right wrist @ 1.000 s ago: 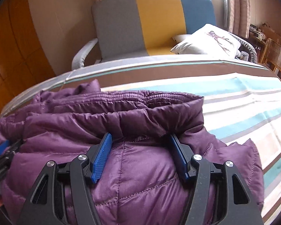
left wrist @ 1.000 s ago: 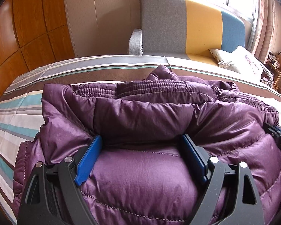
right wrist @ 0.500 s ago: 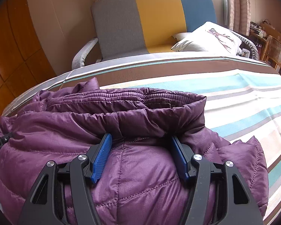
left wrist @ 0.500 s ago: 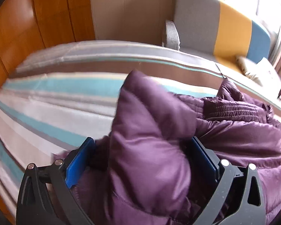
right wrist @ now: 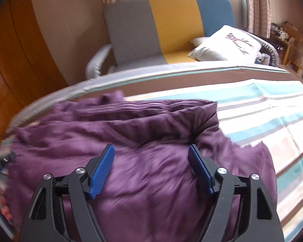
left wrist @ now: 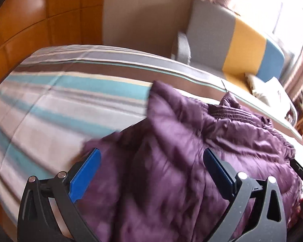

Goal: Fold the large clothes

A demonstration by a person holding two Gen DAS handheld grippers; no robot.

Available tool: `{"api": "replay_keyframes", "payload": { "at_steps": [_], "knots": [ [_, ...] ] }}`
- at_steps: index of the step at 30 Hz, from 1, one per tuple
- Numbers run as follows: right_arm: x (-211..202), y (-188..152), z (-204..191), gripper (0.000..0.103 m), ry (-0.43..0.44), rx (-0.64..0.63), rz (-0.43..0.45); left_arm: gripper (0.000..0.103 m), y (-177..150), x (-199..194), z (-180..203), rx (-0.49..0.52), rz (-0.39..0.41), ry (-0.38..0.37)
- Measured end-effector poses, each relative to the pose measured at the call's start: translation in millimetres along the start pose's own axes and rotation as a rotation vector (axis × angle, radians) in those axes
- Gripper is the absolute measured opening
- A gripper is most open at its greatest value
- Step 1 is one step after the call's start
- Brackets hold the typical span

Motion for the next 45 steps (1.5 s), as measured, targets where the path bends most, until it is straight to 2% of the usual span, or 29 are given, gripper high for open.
{"api": "replay_keyframes", "payload": {
  "at_steps": [4,8,12,14,15,16,17,20,23,28,34,38,43,45],
  "knots": [
    [-36.9,-15.0,-29.0,0.076,0.047,-0.067,0.035,0.101,-24.6,-29.0,-28.5,-0.079,0.036,-0.017],
    [-63.5,-33.2,-49.2,0.076,0.055,-0.118,0.061,0.101,-53.0,-41.4,-45.5,-0.065,0.047,0.005],
    [-84.6,-48.3,-61.3,0.075,0.058,-0.141,0.083,0.101,-71.2,-45.5,-58.6,-0.062,0.015,0.003],
    [-91.0,-56.9,-65.6,0.058,0.063,-0.152,0.09,0.101,-79.3,-47.8,-63.7,-0.073,-0.006,-0.026],
    [-93.0,-60.9,-68.2,0.055,0.071,-0.158,0.087,0.1,-82.3,-48.7,-64.3,-0.081,-0.013,-0.049],
    [-93.6,-64.7,-70.8,0.047,0.084,-0.163,0.084,0.1,-85.8,-49.8,-64.3,-0.093,-0.024,-0.082],
    [-94.2,-69.2,-74.2,0.036,0.106,-0.17,0.082,0.098,-87.9,-50.3,-62.9,-0.096,-0.03,-0.105],
    [-91.7,-76.5,-83.5,0.017,0.174,-0.172,0.066,0.09,-91.3,-51.2,-55.1,-0.072,-0.038,-0.126],
    [-87.5,-80.3,-88.9,0.016,0.222,-0.156,0.054,0.084,-91.8,-50.4,-52.8,-0.072,-0.042,-0.128],
    [-78.3,-80.3,-96.0,0.016,0.241,-0.167,0.046,0.078,-90.6,-45.3,-57.1,-0.132,-0.065,-0.143],
    [-55.2,-82.6,-102.6,0.016,0.209,-0.195,-0.004,0.078,-91.1,-38.9,-56.0,-0.14,-0.055,-0.138],
    [-32.5,-95.8,-110.8,0.015,0.151,-0.277,-0.051,0.078,-88.9,-36.8,-57.8,-0.161,-0.041,-0.143],
    [-29.5,-98.7,-110.2,0.015,0.16,-0.233,-0.053,0.077,-85.2,-32.7,-59.6,-0.177,-0.041,-0.142],
    [-30.8,-99.6,-110.5,0.015,0.162,-0.229,-0.048,0.073,-83.5,-31.0,-60.9,-0.203,-0.039,-0.147]
  ]
}}
Point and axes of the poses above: each gripper's, at about its wrist camera, not at the fingertips, and x roughly the way its jaws point, z to its right, y to its top, the point moved 3 cm from there along x, roughly the way its jaws point, and after that the axes turned 11 degrees about -x, right-handed, at the moved point
